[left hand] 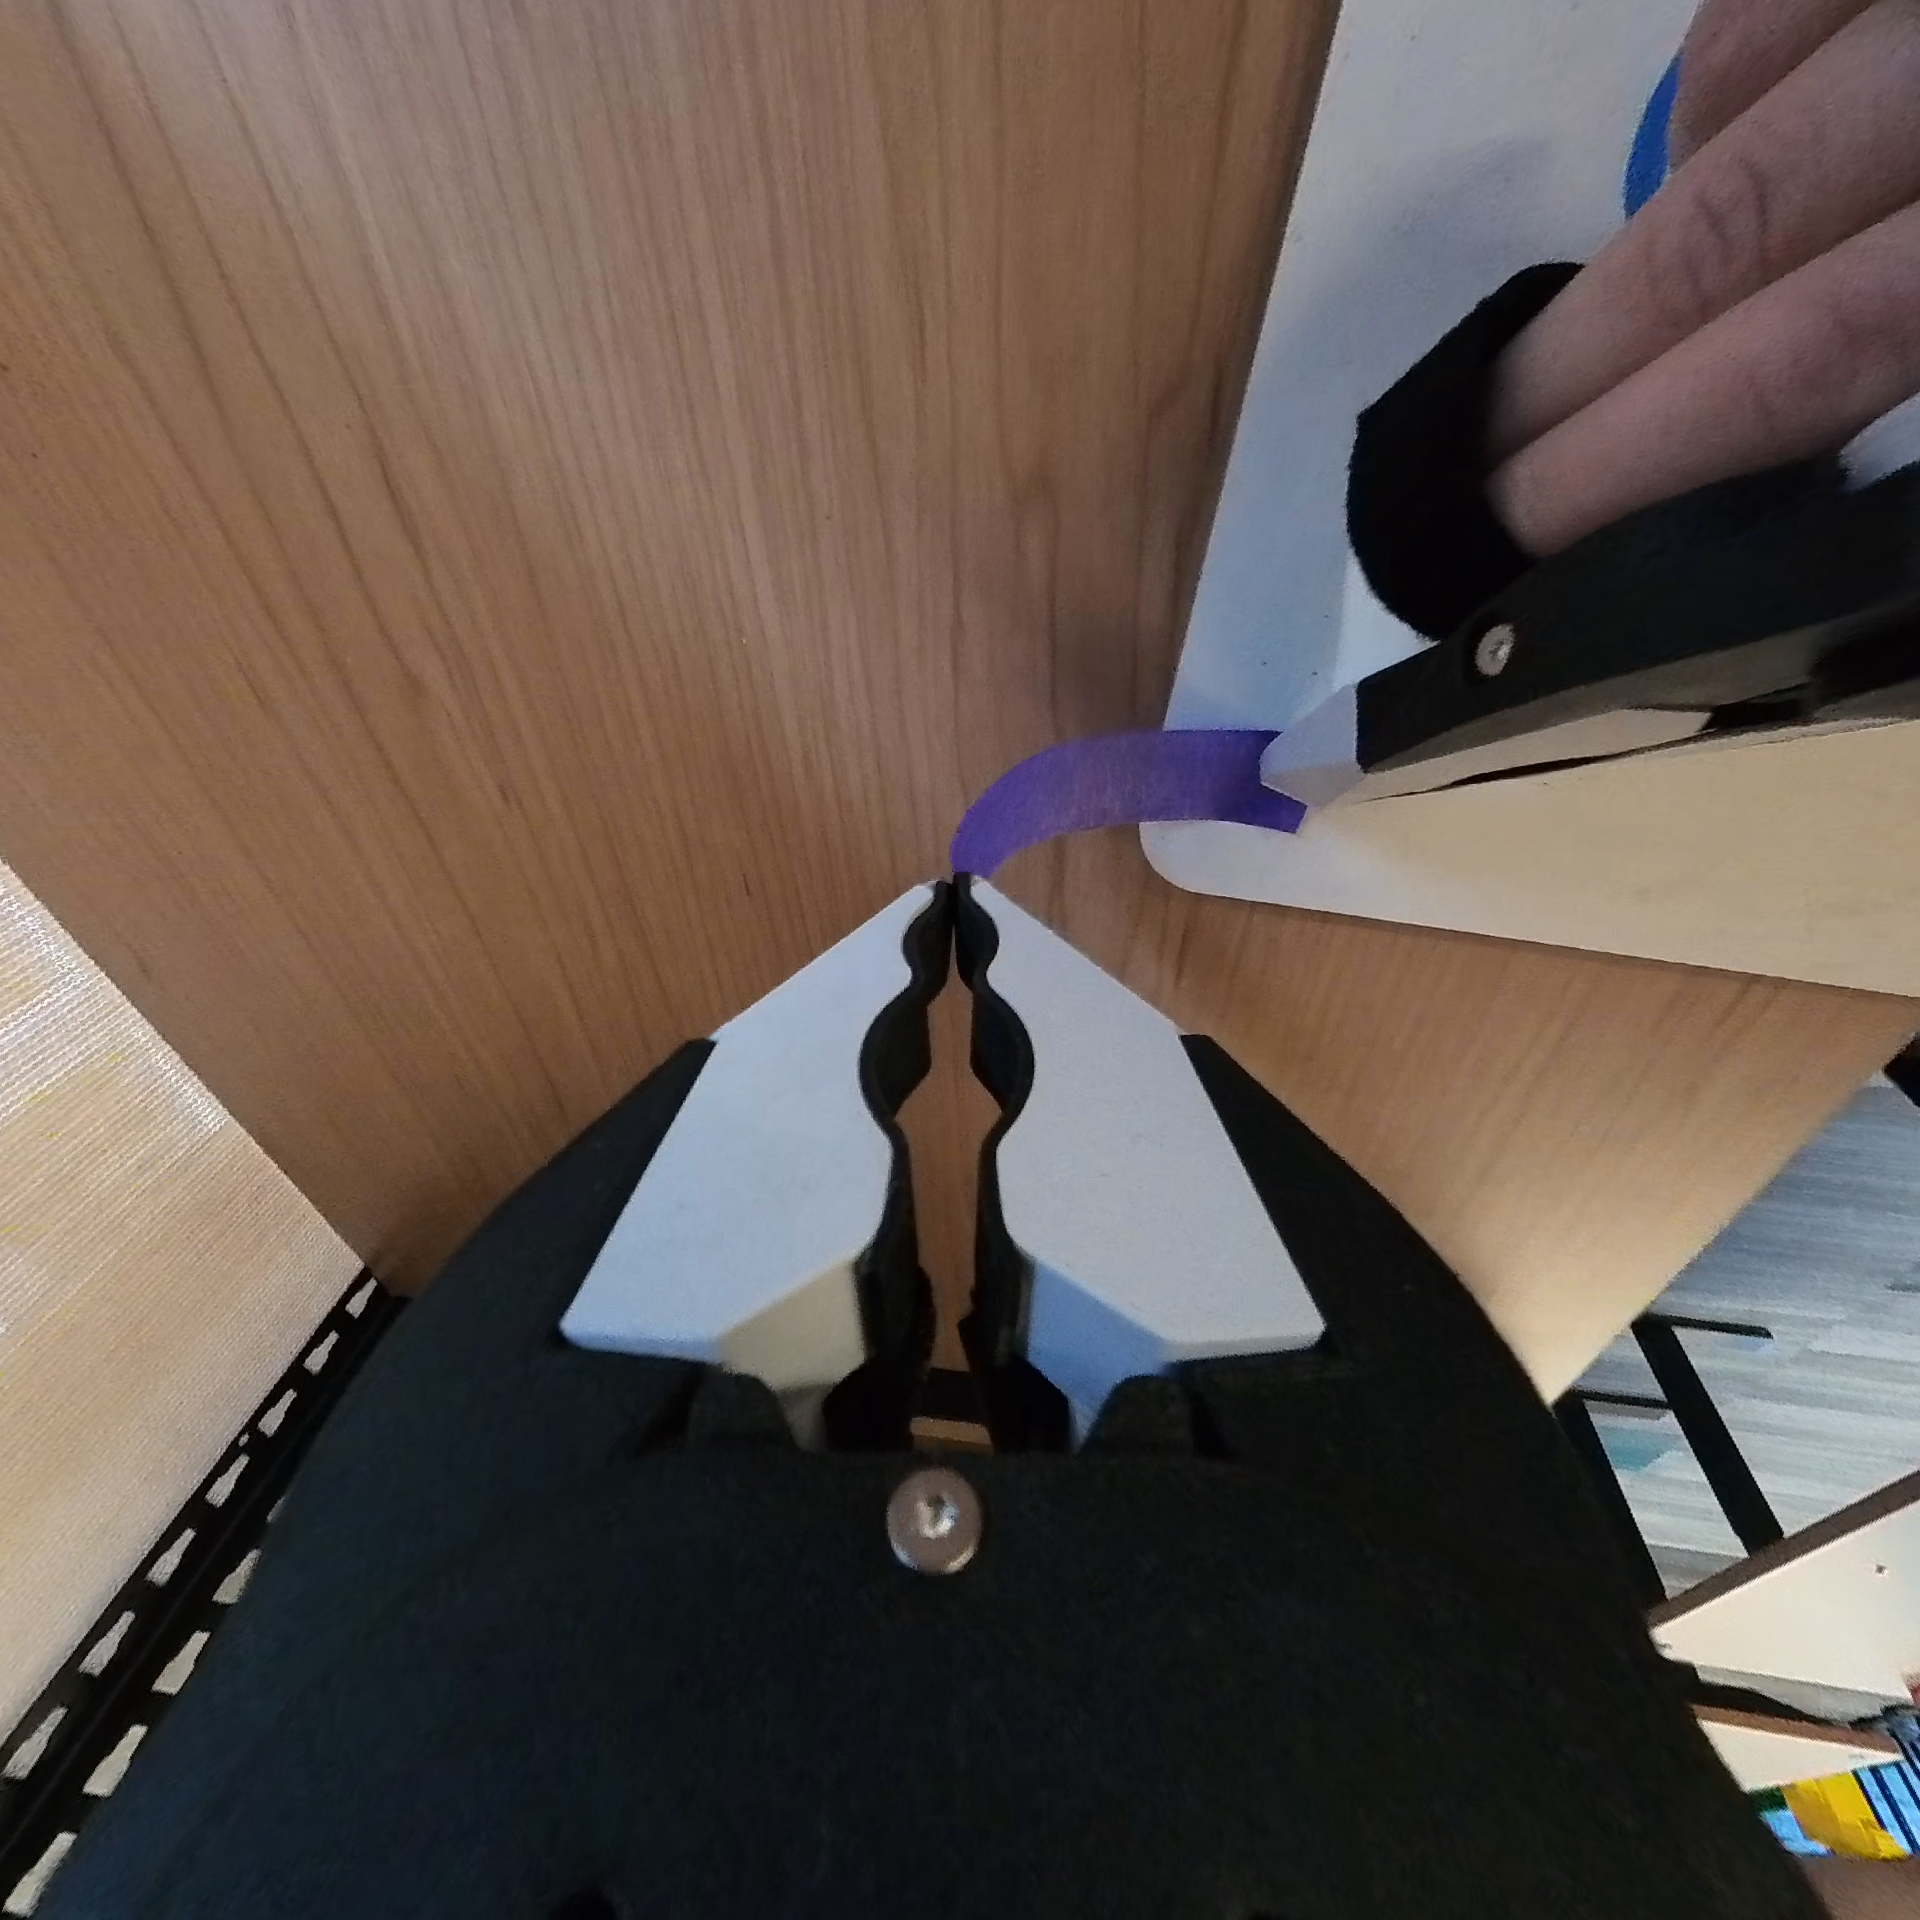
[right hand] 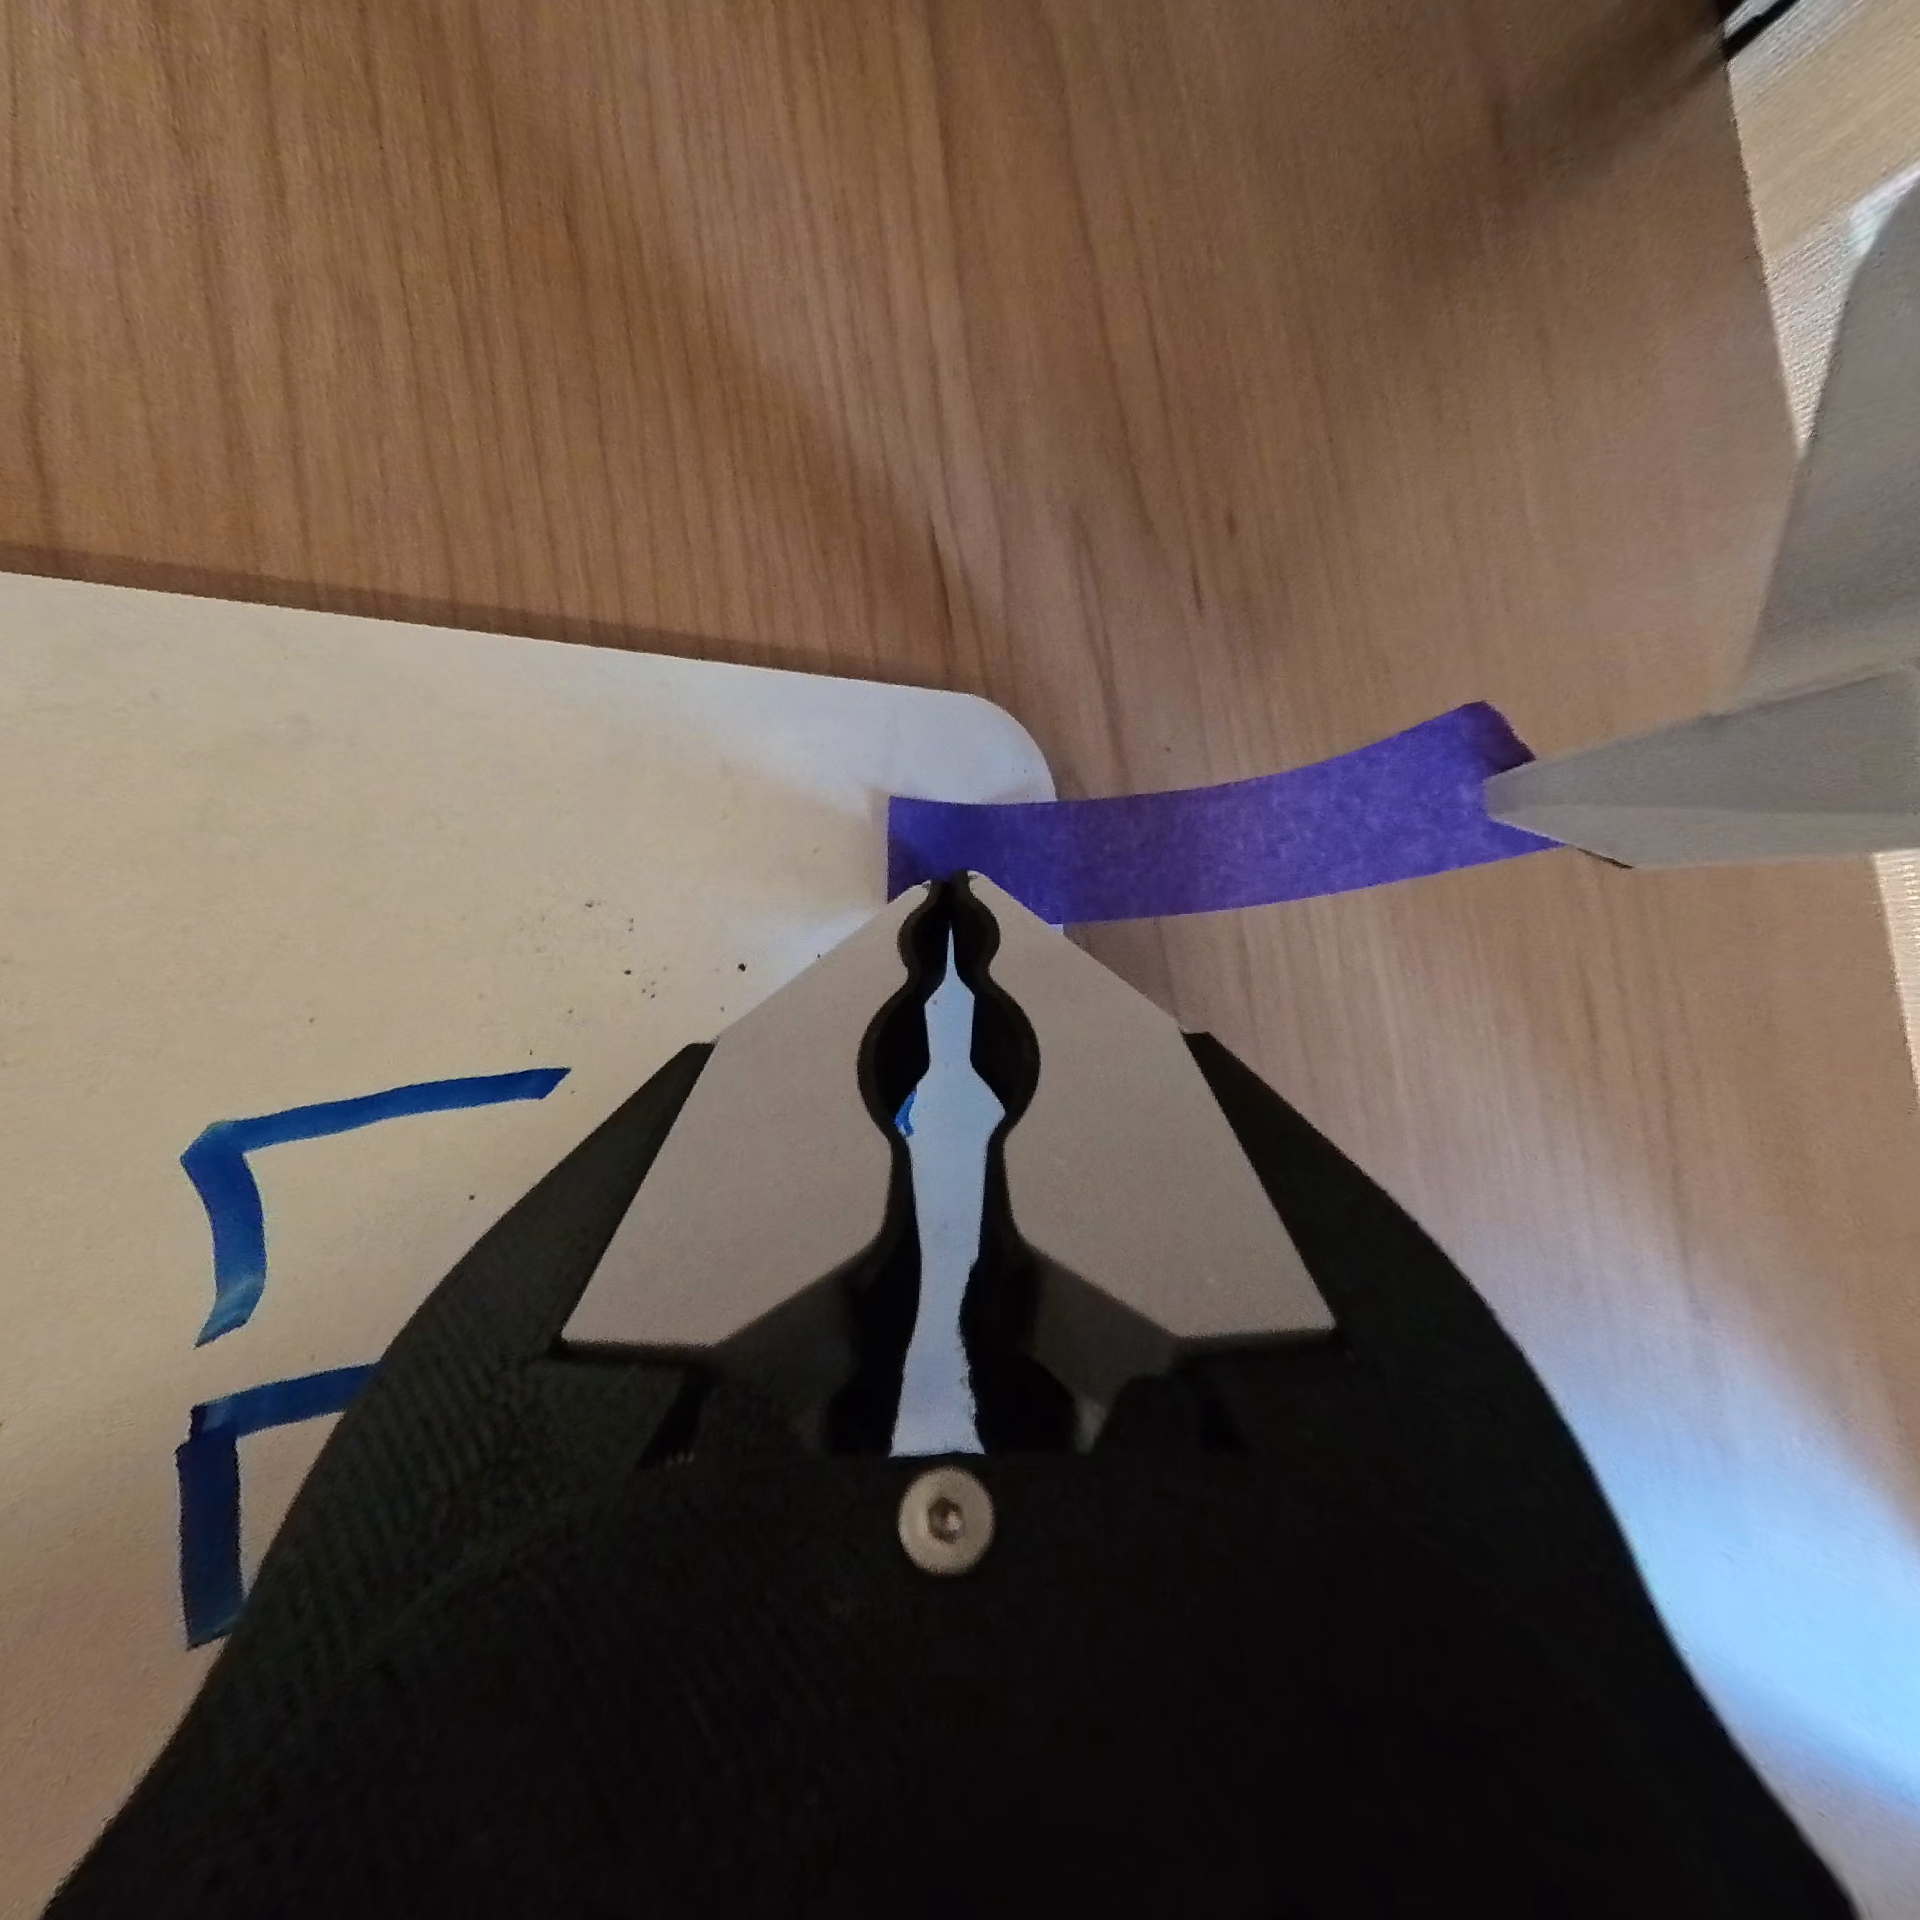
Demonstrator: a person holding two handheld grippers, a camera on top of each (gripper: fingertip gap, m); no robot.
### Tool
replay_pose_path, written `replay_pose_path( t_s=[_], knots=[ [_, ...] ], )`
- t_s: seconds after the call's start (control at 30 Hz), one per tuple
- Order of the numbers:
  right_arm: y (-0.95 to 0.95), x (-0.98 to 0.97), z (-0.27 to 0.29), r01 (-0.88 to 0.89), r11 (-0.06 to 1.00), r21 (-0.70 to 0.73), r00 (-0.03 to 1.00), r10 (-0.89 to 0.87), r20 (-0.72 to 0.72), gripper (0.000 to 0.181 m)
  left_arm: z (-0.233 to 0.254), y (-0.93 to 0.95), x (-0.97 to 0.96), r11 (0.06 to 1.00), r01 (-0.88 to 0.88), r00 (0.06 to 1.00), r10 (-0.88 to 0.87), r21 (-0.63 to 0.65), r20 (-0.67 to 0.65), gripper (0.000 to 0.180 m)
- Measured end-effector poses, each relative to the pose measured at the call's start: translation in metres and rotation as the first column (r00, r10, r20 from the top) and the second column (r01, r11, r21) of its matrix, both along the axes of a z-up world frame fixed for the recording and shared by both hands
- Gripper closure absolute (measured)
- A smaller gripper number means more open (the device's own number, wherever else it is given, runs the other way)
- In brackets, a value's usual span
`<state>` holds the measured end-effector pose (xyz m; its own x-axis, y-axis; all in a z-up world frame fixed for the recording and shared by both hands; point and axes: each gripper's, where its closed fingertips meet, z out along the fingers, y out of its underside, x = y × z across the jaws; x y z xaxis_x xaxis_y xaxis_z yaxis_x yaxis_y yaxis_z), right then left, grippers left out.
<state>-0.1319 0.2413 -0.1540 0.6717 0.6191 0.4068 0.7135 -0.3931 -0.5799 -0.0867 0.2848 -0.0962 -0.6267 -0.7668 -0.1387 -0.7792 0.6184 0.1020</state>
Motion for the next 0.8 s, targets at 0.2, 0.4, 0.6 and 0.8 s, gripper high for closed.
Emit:
replay_pose_path(
  t_s=[0.2,0.4,0.6,0.8],
  knots=[
    [0.0,0.0,0.0,-0.011,1.0,0.006,1.0,0.011,-0.003,0.181,-0.006,0.009,0.004,1.0,-0.001,1.0,0.001,0.015,0.01,0.18],
    [0.0,-0.001,0.0,-0.069,0.997,0.044,0.985,0.061,0.164,0.181,-0.014,0.01,0.007,1.0,-0.005,1.0,0.005,-0.009,0.005,0.18],
    [0.008,-0.008,0.001,-0.145,0.985,0.098,0.938,0.105,0.331,0.181,-0.018,0.008,0.009,1.0,0.005,1.0,-0.005,-0.028,0.003,0.18],
    [0.015,-0.015,0.001,-0.132,0.98,0.148,0.941,0.077,0.33,0.181,-0.019,0.01,0.01,0.999,0.0,1.0,0.0,-0.035,0.007,0.18]
  ],
)
